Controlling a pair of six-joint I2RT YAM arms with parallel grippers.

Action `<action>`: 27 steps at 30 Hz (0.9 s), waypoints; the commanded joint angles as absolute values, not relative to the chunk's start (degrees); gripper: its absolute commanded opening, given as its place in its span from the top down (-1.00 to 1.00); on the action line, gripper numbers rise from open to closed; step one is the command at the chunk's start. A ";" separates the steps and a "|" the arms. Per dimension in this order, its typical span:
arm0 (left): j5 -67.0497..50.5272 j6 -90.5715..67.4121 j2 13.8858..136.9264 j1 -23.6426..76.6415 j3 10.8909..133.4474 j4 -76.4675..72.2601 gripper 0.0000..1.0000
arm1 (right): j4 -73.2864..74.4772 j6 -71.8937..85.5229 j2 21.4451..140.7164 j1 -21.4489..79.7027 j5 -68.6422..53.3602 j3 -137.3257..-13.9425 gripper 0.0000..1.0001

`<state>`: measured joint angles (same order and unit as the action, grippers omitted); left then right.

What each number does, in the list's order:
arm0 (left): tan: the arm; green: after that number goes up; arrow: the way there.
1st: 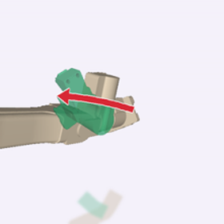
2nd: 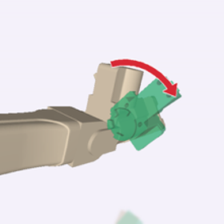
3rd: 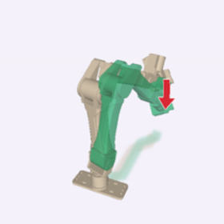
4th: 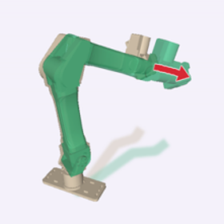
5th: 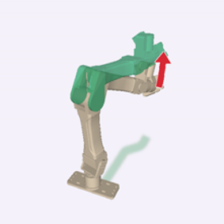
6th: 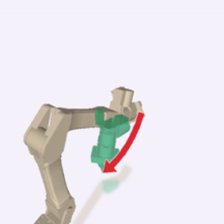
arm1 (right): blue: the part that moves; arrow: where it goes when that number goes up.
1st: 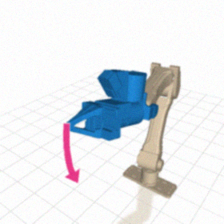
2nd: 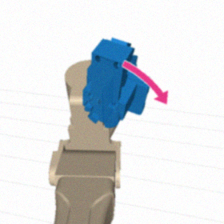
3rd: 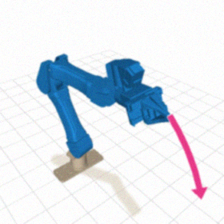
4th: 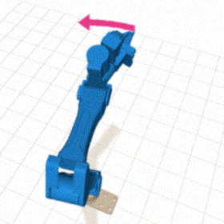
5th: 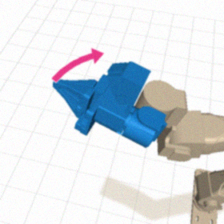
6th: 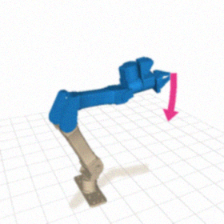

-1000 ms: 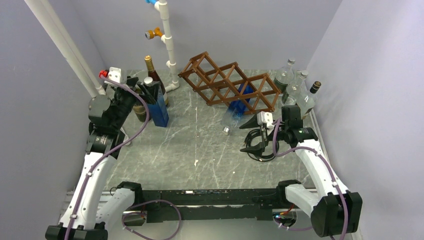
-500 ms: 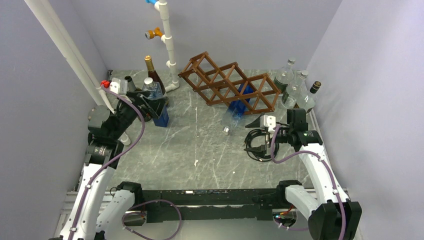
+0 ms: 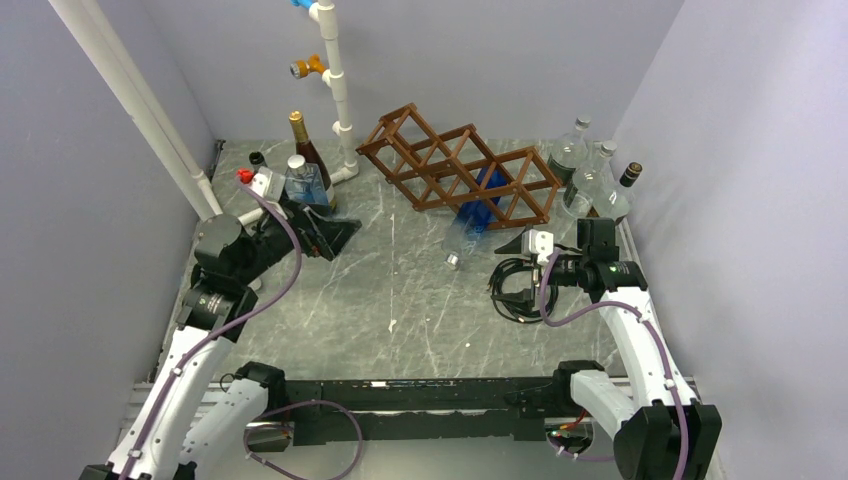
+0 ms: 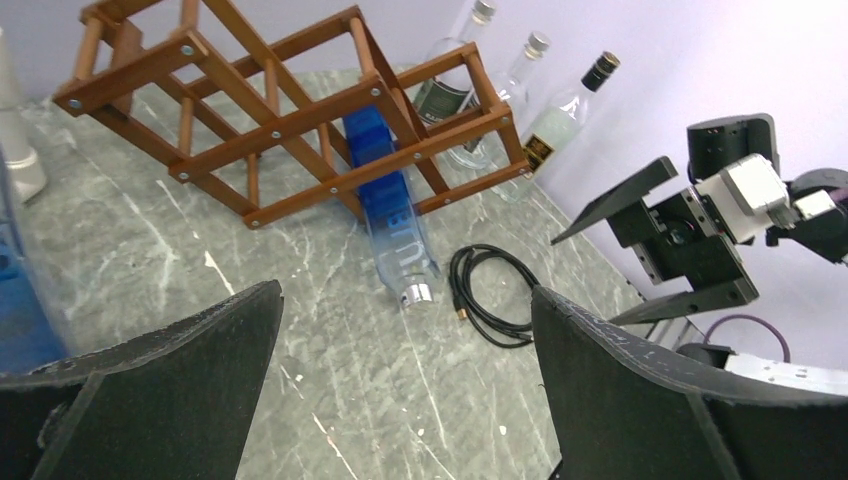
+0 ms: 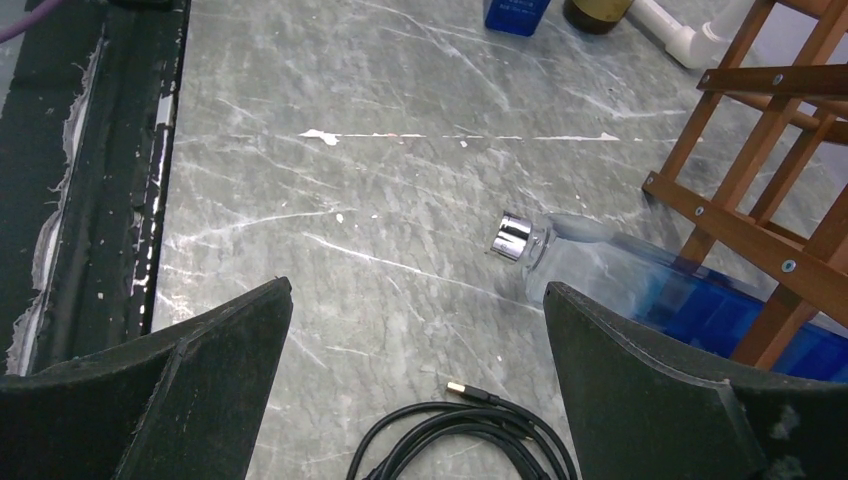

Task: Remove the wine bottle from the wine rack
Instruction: Pick up the wine bottle from the wine rack.

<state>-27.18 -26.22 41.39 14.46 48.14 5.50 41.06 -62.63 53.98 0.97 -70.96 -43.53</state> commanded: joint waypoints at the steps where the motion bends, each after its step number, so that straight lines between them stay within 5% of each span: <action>1: -25.64 -24.74 40.34 17.56 48.62 6.02 -0.99 | 41.40 -64.31 53.18 0.49 -72.07 -44.65 -0.99; 27: -17.05 -23.87 47.19 33.41 46.76 3.43 -0.98 | 41.57 -64.72 52.48 -1.01 -72.03 -44.21 -0.99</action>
